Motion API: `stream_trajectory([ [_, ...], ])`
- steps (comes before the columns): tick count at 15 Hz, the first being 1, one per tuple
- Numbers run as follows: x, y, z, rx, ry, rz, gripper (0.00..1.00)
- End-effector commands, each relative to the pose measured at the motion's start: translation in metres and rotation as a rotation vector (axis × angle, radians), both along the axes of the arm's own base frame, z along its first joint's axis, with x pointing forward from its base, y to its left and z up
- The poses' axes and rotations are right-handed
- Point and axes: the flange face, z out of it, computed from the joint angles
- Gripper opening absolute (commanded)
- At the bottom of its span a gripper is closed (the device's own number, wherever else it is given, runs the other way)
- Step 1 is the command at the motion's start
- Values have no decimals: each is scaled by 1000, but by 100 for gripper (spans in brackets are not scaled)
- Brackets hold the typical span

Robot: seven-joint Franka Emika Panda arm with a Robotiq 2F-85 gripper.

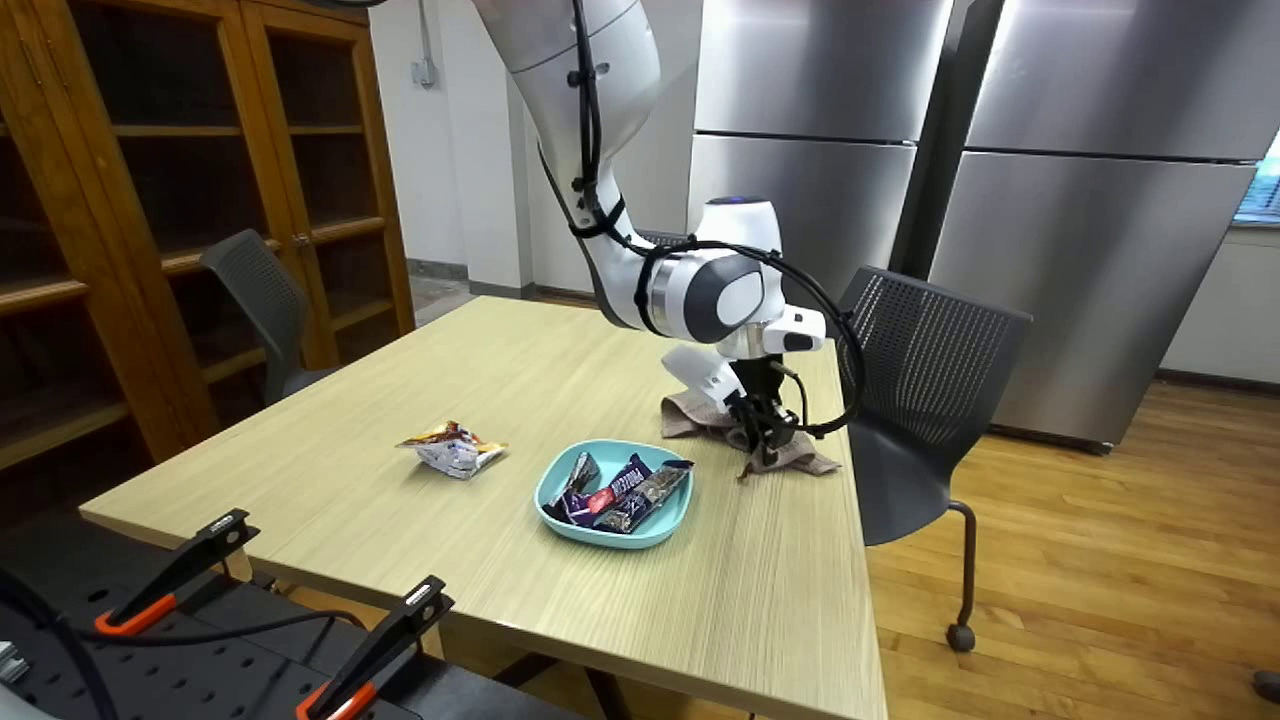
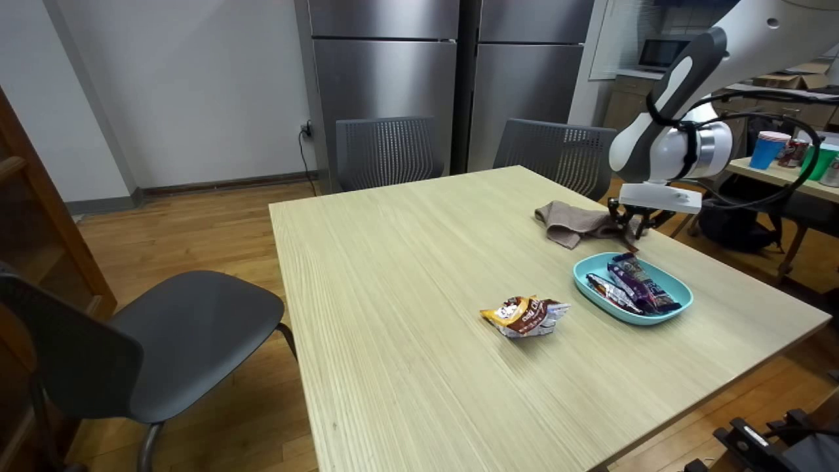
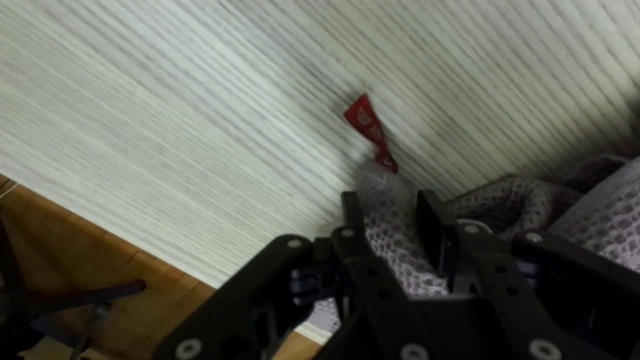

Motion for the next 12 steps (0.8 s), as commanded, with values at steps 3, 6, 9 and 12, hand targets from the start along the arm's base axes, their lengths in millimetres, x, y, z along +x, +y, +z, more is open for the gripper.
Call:
stream_trajectory([
  [3, 5, -3, 0, -1, 9, -27, 0],
  [6, 2, -1, 7, 30, 26, -25, 1],
  [9, -3, 1, 23, 40, 34, -36, 1],
  [12, -5, 4, 40, 47, 26, -25, 1],
])
